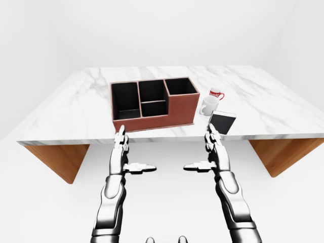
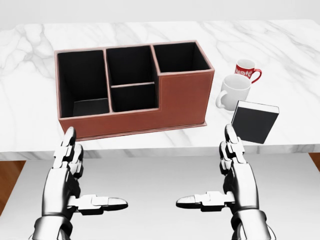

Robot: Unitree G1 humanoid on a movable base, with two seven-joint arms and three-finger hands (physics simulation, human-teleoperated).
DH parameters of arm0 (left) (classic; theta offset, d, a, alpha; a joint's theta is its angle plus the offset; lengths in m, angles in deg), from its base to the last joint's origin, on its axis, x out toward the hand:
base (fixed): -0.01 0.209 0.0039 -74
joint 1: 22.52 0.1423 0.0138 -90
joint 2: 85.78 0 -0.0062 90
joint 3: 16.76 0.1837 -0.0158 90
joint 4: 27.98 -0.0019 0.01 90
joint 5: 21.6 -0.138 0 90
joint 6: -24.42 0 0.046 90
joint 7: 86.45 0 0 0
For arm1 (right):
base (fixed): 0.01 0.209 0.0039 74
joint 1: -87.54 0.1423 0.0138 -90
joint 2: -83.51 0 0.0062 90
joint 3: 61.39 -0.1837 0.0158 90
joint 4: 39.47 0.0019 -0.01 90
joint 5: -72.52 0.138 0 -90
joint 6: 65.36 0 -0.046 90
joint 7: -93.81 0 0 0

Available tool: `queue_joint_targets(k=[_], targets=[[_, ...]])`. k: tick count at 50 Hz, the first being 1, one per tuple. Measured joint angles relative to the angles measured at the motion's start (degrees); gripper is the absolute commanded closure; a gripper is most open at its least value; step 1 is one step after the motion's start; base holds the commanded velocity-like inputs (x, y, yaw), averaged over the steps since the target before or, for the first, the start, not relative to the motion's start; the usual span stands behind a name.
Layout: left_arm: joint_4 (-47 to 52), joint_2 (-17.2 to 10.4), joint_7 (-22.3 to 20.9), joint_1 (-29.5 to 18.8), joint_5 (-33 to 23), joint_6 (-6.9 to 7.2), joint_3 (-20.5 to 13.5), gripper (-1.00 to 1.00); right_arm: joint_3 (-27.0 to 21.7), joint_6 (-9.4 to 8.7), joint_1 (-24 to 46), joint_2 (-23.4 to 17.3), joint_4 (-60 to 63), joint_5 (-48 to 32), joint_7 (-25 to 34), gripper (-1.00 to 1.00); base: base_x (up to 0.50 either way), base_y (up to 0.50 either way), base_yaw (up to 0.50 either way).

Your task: Pick up the book and place it in the right compartment of the caddy.

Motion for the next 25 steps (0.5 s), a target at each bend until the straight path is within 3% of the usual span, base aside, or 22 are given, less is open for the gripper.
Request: queue_joint_targets(k=[18, 25], targets=[[2.39, -0.34, -0.3, 0.32, 2.82, 1.47, -1.33, -1.0, -2.23, 0.66, 0.34, -0.95, -1.36, 2.7, 1.39, -1.0, 0.0, 0.0, 0.0], [7.55, -0.56, -0.2, 1.34, 3.59, 3.24, -2.0, -1.0, -2.5, -0.17, -0.49, -1.08, 0.6, 2.54, 1.24, -1.0, 0.0, 0.0, 0.0]])
